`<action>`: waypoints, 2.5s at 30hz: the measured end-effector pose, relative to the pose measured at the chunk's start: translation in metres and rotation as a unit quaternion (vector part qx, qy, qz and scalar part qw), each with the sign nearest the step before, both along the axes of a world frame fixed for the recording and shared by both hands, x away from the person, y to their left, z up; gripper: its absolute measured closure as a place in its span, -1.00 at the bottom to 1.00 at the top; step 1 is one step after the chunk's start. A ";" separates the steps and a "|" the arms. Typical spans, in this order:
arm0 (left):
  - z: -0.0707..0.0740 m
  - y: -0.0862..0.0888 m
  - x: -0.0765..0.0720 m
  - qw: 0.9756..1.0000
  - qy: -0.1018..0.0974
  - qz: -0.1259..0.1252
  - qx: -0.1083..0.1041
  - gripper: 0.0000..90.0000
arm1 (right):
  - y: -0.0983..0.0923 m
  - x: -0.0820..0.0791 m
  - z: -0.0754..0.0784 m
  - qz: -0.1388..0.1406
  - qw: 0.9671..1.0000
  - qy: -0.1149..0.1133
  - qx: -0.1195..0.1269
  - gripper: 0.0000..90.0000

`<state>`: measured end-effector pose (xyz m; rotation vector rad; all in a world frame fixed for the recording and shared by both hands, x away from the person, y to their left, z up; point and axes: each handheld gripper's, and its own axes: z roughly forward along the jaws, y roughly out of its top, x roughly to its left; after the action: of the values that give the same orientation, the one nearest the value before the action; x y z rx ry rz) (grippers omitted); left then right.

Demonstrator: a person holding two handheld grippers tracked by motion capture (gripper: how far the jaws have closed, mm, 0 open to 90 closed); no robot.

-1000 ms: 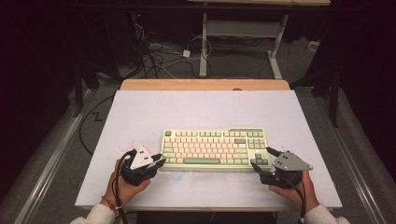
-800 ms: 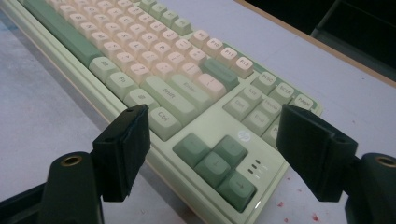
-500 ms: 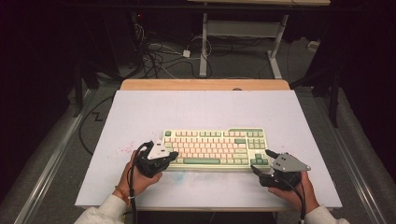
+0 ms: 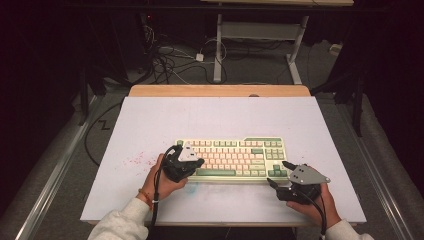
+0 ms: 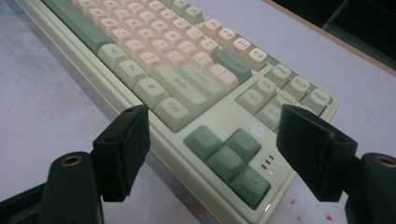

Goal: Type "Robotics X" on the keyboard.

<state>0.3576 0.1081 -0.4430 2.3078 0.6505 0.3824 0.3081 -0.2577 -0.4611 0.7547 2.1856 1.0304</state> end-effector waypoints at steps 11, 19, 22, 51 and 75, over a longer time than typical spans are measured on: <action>-0.008 -0.012 0.007 1.000 0.011 -0.008 0.024 0.95 | -0.001 -0.001 0.000 -0.001 1.000 -0.001 -0.002 -0.42; -0.010 -0.012 0.008 0.999 0.010 -0.007 0.031 0.95 | -0.001 -0.001 0.000 0.002 1.000 0.001 -0.005 -0.42; -0.010 -0.012 0.008 0.999 0.010 -0.007 0.033 0.95 | -0.001 0.000 -0.001 0.003 1.000 0.001 -0.006 -0.42; 0.000 0.002 0.002 0.999 -0.022 0.009 0.022 0.93 | 0.000 -0.002 0.001 0.005 1.000 -0.001 -0.005 -0.42; -0.009 0.050 -0.024 0.998 -0.052 0.036 0.029 0.89 | 0.001 -0.002 0.003 0.009 1.000 -0.006 0.003 -0.42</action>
<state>0.3337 0.1578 -0.4523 2.3053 0.6801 0.5588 0.3057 -0.2566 -0.4577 0.7315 2.1838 1.0472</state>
